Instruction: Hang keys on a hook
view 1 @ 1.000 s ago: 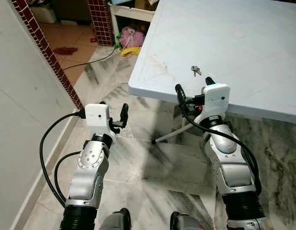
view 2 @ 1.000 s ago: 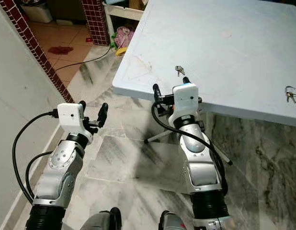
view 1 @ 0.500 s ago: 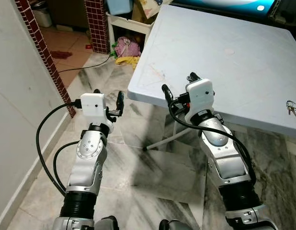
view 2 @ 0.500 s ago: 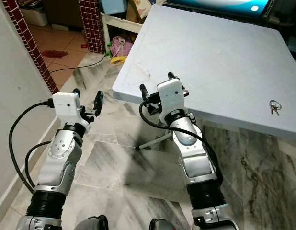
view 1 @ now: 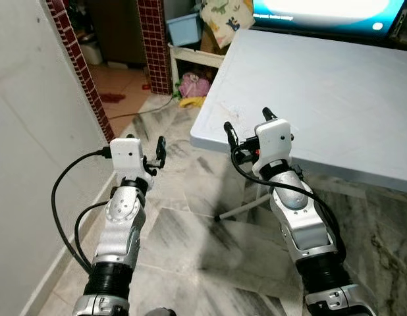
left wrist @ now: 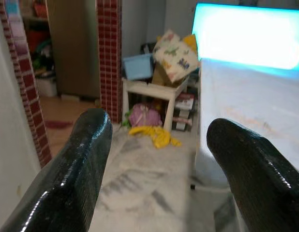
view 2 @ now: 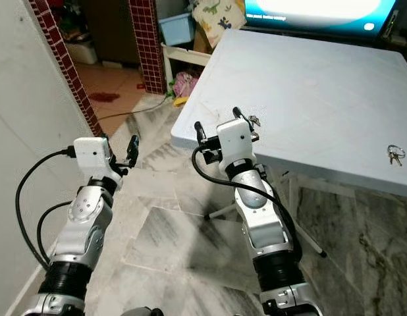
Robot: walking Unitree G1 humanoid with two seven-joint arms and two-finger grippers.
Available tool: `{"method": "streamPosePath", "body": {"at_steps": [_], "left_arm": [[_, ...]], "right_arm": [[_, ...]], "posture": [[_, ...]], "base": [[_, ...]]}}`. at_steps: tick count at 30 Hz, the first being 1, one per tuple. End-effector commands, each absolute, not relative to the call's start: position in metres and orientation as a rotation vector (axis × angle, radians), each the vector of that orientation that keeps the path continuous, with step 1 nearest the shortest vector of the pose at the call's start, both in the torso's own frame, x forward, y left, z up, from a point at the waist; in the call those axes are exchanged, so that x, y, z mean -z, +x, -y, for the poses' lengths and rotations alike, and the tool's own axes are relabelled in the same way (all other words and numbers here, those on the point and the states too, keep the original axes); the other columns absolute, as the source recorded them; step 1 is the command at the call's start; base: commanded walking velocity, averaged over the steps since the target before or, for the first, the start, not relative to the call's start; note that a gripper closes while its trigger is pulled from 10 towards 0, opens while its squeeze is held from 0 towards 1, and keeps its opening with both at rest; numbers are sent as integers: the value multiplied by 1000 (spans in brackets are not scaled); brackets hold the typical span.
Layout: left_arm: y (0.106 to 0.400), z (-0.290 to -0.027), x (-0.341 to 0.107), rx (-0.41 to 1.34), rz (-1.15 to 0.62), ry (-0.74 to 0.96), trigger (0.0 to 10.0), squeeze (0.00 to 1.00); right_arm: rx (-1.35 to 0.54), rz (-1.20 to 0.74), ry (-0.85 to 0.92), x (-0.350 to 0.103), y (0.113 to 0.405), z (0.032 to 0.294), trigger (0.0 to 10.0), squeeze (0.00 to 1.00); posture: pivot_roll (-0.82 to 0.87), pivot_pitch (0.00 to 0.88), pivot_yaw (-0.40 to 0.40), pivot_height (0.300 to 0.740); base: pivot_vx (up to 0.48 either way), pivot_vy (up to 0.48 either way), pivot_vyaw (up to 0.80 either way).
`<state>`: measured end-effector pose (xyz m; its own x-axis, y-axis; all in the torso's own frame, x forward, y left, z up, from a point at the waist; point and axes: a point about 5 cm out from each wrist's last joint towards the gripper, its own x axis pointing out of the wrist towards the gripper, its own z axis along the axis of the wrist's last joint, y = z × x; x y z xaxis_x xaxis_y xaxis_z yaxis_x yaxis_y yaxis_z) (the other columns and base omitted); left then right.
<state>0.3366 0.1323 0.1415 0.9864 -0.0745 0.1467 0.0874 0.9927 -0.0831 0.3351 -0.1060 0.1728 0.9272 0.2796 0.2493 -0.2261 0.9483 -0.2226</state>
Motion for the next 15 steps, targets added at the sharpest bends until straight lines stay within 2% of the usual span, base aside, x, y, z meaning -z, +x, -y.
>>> {"method": "streamPosePath", "body": {"at_steps": [1,6,10,15], "left_arm": [[339,-131,-141,77,151,-98,10000,0],[338,-126,-136,93,135,-101,10000,0],[334,-123,-130,115,119,-108,10000,0],[334,-121,-129,126,121,-109,10000,0]], "right_arm": [[-247,280,-189,-173,337,109,10000,0],[-255,267,-204,-174,335,109,10000,0],[-284,265,-231,-176,331,106,10000,0],[-280,273,-241,-178,331,109,10000,0]], "posture": [[-61,0,50,740],[-96,0,29,740],[-124,34,-4,740],[-129,57,18,740]], "base": [[0,0,0],[0,0,0],[0,0,0],[0,0,0]]}}
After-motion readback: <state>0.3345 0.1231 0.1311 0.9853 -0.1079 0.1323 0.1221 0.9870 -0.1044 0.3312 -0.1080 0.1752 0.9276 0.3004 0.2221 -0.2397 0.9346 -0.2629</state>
